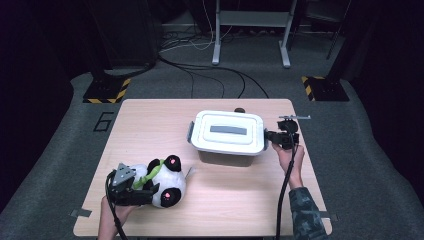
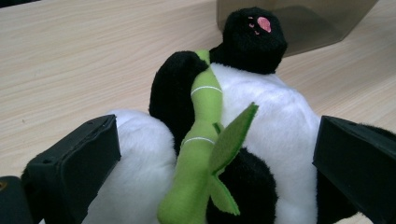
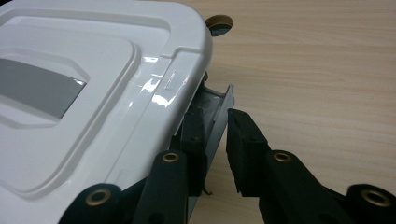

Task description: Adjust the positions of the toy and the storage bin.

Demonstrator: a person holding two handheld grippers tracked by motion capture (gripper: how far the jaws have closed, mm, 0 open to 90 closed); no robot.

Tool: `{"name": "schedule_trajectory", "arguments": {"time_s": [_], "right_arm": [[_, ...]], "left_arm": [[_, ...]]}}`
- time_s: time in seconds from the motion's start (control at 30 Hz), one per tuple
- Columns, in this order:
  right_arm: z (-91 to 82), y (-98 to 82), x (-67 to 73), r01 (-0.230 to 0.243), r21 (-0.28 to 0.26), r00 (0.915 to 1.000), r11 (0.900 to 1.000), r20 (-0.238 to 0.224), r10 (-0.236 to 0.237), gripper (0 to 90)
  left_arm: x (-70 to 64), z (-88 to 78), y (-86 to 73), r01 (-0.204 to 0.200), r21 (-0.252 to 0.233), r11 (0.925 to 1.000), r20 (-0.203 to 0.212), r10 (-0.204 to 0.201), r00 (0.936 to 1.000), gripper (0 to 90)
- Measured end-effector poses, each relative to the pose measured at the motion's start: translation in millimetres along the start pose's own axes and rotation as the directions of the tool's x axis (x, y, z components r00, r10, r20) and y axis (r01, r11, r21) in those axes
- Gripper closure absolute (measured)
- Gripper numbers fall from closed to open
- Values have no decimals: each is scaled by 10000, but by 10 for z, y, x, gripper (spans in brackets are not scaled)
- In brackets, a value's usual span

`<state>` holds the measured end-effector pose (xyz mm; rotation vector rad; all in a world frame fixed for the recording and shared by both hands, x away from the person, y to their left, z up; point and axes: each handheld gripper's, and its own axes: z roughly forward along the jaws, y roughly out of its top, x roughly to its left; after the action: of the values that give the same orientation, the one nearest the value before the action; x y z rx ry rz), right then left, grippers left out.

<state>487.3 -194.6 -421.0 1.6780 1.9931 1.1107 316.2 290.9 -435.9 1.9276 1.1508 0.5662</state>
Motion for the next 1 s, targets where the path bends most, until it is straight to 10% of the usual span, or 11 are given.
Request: {"name": "schedule_trajectory", "arguments": {"time_s": [1.0], "right_arm": [[-425, -497, 330, 718, -466, 9965, 9963, -391, -736, 779]], "left_arm": [[-27, -7, 10, 20, -174, 9998, -19, -21, 10000, 1]]}}
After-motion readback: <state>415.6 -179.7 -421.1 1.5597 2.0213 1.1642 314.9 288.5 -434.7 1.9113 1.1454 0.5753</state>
